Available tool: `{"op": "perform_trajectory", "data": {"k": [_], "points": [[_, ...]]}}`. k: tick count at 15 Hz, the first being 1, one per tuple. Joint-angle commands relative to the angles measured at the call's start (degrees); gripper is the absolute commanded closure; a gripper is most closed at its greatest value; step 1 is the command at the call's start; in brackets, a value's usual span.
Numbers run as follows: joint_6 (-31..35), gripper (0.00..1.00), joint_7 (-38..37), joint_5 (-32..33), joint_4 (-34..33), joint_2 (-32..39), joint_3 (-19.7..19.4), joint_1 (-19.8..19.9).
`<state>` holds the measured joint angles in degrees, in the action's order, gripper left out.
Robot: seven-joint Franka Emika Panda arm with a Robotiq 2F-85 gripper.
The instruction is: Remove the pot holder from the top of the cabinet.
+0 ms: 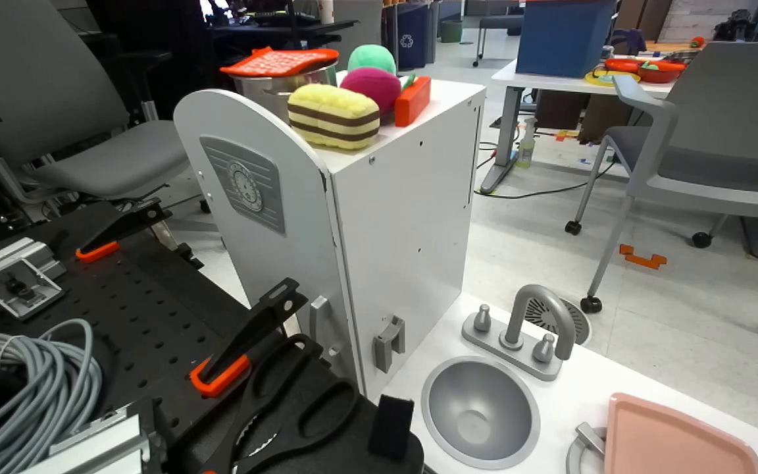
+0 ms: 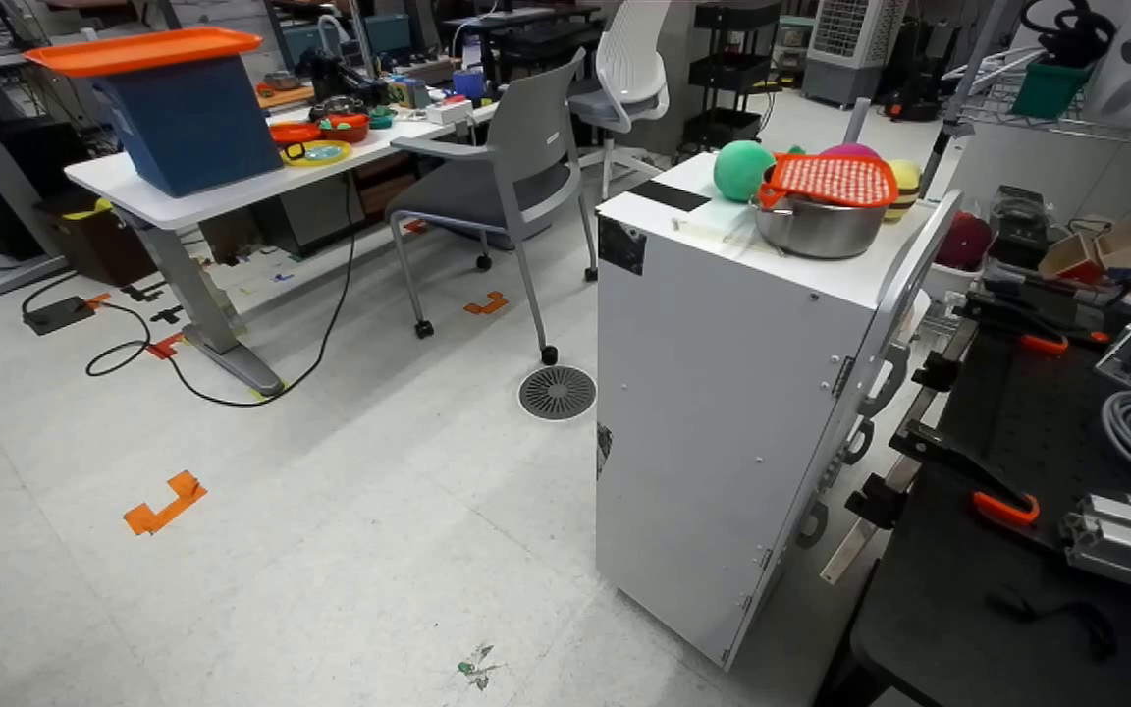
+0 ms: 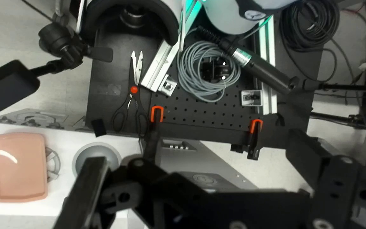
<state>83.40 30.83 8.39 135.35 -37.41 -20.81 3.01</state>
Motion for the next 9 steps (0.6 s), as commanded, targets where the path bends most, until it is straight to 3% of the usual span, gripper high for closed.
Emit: {"op": "perform_trajectory", "data": {"k": [1,9], "points": [[6.92,0.0,0.22,-0.47,-3.04,5.36,0.36,-0.19],[16.17,0.0,4.57,-0.23,-4.31,11.48,5.48,-2.01]]}}
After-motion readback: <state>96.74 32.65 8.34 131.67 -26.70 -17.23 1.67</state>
